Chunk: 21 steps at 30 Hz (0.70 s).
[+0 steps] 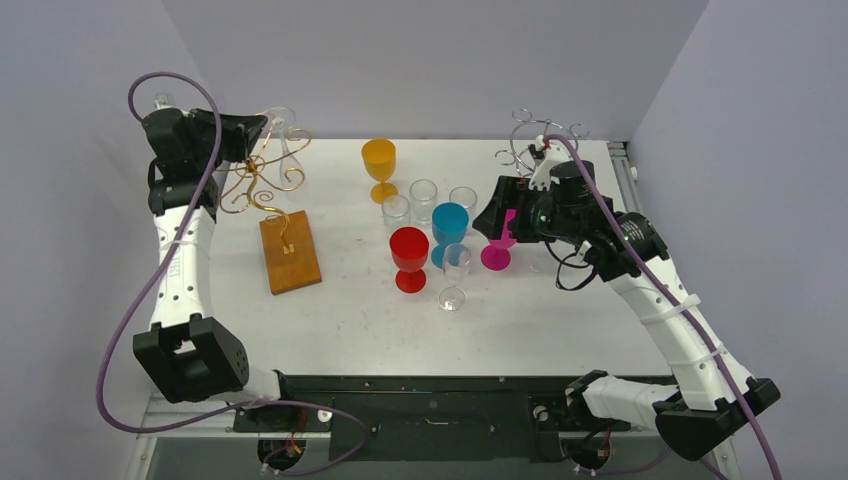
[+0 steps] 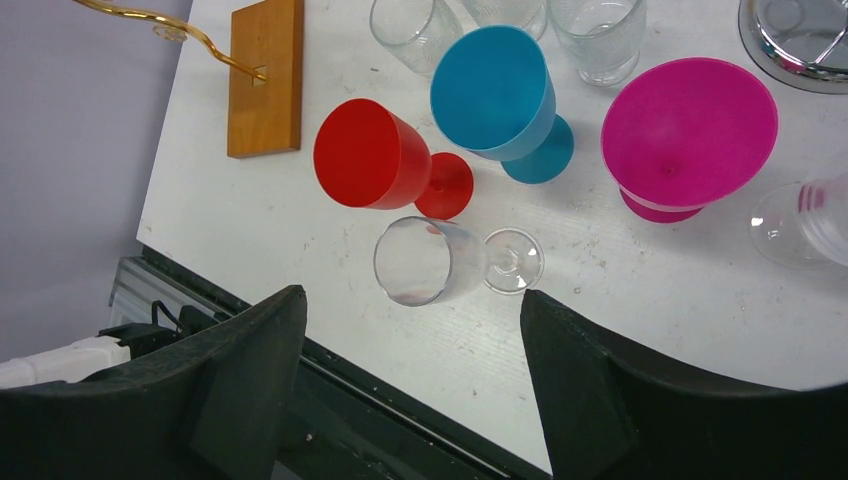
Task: Take the wine glass off the wine glass rack
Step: Pick up the wine glass from the wine rack.
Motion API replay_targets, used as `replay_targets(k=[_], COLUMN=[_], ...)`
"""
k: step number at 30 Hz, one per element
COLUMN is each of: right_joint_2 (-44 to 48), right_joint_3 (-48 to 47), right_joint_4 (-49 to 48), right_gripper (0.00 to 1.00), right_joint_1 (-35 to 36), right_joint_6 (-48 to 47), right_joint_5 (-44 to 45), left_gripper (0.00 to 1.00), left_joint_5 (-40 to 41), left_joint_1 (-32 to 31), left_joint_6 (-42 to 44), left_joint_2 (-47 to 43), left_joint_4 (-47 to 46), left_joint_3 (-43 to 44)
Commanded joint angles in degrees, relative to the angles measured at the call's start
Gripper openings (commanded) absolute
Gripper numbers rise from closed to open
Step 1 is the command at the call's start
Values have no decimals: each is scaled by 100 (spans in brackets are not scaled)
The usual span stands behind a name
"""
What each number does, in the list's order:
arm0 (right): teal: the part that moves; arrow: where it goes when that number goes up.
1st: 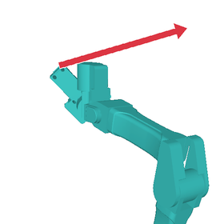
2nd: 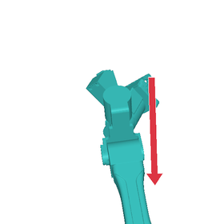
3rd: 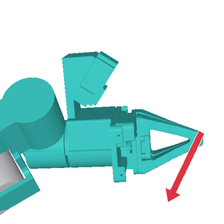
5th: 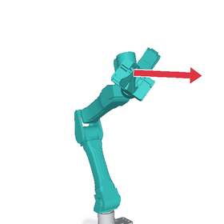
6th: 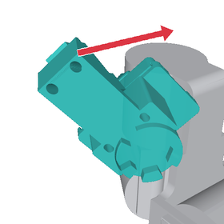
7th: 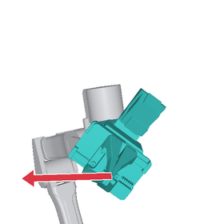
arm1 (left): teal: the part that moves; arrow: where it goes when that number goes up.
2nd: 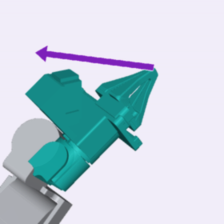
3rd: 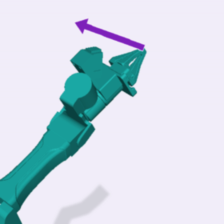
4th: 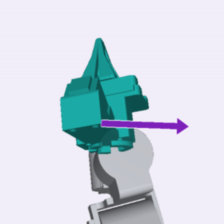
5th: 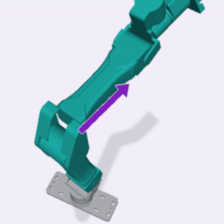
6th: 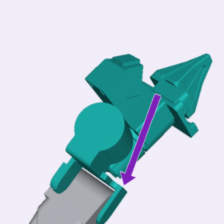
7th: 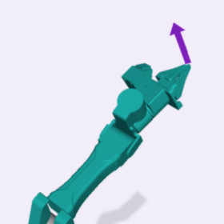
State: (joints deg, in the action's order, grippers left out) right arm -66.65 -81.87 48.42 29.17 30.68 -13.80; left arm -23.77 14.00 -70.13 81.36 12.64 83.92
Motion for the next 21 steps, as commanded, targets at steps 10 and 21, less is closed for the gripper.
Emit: replay_targets(k=[10, 21], right_joint_2=[-231, -314], right_joint_3=[-191, -351], right_joint_4=[-235, -438], right_gripper=[73, 74], right_joint_1=[-65, -111], right_joint_6=[65, 250], right_joint_5=[-38, 59], left_gripper=[0, 0], left_joint_5=[49, 61], left_joint_1=[-140, -690], left_joint_6=[-264, -405], left_joint_2=[807, 1401], left_joint_4=[-748, -797], left_joint_3=[1295, 2230])
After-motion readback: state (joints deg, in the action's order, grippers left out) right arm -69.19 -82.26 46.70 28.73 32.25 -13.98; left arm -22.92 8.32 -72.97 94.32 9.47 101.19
